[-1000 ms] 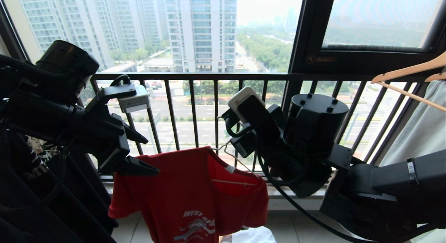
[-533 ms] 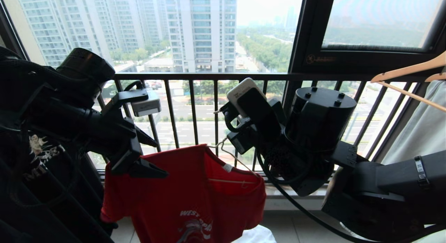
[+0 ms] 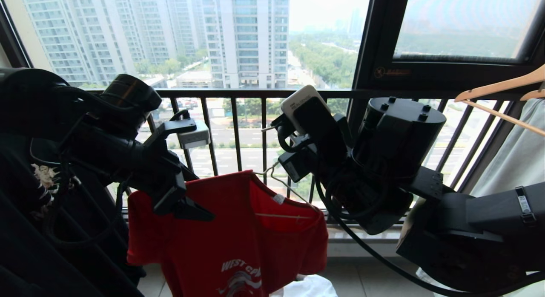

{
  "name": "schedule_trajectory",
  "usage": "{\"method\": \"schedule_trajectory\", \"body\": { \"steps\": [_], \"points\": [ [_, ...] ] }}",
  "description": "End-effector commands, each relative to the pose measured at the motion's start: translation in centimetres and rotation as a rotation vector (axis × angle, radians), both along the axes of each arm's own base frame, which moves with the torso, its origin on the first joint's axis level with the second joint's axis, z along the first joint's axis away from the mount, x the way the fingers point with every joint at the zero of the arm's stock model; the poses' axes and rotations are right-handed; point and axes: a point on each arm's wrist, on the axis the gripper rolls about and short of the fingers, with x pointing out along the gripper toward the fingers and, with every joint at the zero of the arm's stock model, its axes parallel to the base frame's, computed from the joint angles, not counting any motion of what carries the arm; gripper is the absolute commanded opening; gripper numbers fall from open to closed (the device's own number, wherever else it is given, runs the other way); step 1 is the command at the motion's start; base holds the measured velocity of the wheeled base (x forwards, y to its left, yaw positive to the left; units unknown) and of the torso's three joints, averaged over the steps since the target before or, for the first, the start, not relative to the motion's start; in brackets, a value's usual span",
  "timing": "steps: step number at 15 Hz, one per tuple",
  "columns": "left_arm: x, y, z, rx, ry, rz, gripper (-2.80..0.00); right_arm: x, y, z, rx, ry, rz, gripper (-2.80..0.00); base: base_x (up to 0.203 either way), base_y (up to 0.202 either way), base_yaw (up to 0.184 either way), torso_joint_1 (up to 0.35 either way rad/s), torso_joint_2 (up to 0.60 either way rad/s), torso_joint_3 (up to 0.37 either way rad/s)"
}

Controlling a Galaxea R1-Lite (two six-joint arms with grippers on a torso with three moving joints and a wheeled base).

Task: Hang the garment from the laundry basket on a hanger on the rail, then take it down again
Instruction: Hang the clothes on the clothes rack

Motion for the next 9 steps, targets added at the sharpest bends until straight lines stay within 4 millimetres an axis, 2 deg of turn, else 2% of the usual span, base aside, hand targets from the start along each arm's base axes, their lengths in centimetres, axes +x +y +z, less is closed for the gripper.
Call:
{"method": "schedule_trajectory", "body": {
  "steps": [1,2,9],
  "points": [
    [-0.02,-0.12,-0.23,0.004,0.009,-0.009,0.0,-0.04,-0.02,0.18,0.005,-0.007,-0.003,-2.8,0.0,0.0,0.0,0.0,0.0,0.0],
    [-0.12,-0.22,-0.21,0.004,0.009,-0.013,-2.8,-0.04,-0.03,0.14,0.003,-0.006,-0.003,-2.8,0.0,0.0,0.0,0.0,0.0,0.0],
    [-0.51,-0.11,-0.17,0.002,0.009,-0.018,-2.8,-0.29,-0.33,0.14,0.007,-0.001,-0.008,-2.8,0.0,0.0,0.0,0.0,0.0,0.0]
  ]
}}
